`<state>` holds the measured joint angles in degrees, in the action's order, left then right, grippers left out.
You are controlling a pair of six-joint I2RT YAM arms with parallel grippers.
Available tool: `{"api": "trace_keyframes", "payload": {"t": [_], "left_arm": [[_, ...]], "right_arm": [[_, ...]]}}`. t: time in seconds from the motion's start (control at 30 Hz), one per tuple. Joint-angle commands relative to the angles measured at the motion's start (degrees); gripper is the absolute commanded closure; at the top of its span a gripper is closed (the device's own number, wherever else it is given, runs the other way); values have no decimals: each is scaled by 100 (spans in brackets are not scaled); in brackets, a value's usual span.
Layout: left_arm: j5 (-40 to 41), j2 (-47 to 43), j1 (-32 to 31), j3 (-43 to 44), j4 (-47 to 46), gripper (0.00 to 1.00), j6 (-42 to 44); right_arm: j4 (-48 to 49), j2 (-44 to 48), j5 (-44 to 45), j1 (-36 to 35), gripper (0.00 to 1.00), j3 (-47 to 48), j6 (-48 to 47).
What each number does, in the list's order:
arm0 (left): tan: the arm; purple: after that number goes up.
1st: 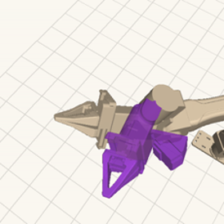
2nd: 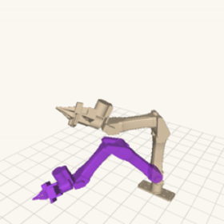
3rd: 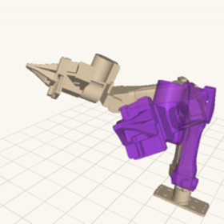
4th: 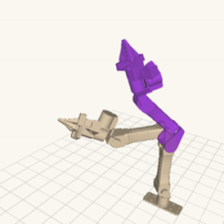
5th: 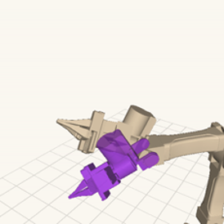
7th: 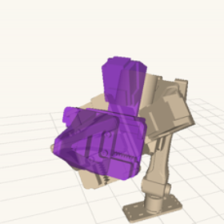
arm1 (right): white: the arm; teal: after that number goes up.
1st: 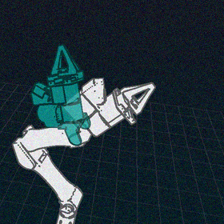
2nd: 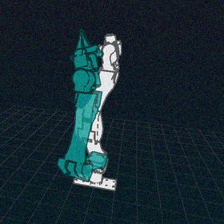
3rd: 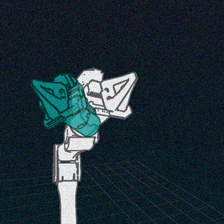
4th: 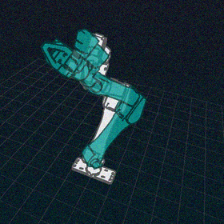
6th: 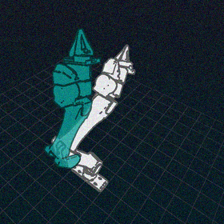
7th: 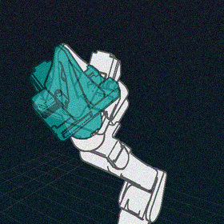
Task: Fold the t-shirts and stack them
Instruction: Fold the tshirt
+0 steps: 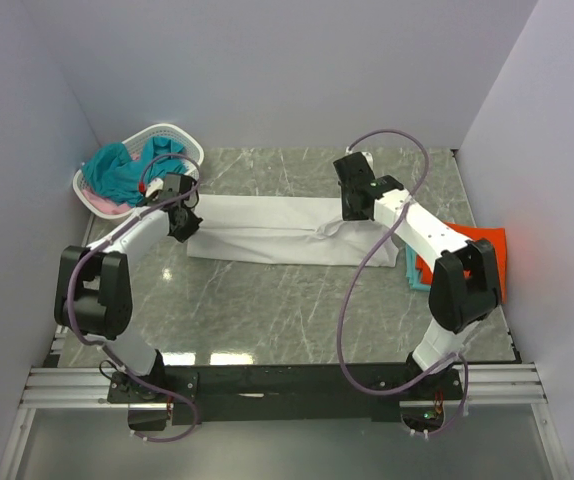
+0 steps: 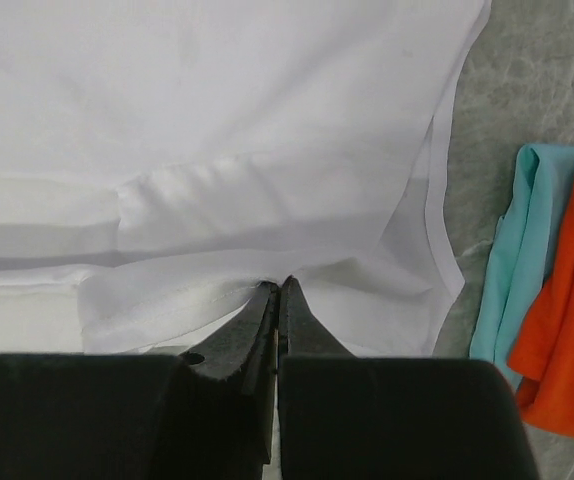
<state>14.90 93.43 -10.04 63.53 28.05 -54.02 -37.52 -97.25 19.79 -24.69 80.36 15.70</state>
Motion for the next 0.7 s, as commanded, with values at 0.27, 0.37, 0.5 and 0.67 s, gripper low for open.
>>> {"api": "trace_keyframes", "payload": {"t": [0.27,0.37,0.5,0.67], "left_arm": [[84,870,55,775,-46,95,208],[58,1107,81,950,-55,86,164],[-39,1117,82,1127,-36,46,225],[-303,607,64,908,-151,5,304]], "right_arm": [[139,-811,-282,289,100,648,-111],[324,-1119,-458,447,100,884,-111],[26,-1840,-389,553,72,1691,-120],[-213,-1623,-484,544,51,1932,-94]]}}
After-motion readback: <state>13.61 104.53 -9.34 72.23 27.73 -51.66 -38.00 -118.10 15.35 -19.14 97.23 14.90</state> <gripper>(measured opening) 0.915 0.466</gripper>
